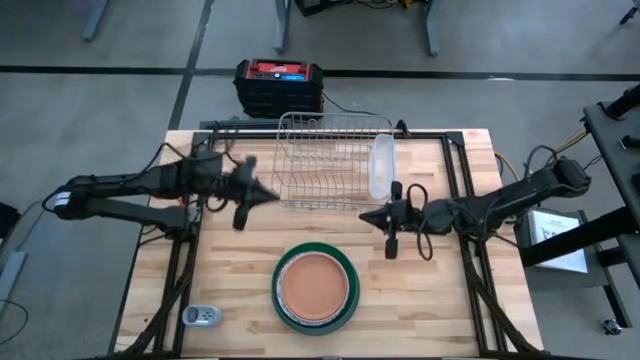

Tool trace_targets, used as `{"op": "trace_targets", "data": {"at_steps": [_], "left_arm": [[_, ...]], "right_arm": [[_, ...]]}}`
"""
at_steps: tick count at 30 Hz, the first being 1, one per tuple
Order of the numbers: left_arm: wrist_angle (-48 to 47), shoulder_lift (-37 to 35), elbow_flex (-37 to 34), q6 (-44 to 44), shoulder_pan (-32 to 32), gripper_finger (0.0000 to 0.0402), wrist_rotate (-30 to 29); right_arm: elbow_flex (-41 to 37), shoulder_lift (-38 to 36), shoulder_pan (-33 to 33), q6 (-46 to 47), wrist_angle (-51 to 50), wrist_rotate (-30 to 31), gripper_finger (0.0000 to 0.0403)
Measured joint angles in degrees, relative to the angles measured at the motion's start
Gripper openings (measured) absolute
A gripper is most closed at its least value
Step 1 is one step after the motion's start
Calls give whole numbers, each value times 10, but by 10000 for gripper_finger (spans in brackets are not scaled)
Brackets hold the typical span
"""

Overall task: Sort dishes
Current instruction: Put the light orange plate in the dish rack

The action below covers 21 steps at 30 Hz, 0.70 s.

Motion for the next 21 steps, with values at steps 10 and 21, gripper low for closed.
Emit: {"op": "trace_targets", "data": {"at_steps": [10,21], "left_arm": [[27,4,-101,65,-55,0,49],[99,2,-211,65,-167,0,-64]], "right_arm": [[80,88,38,202,-98,0,0],[168,255,67,304,-193,-1,3]]}}
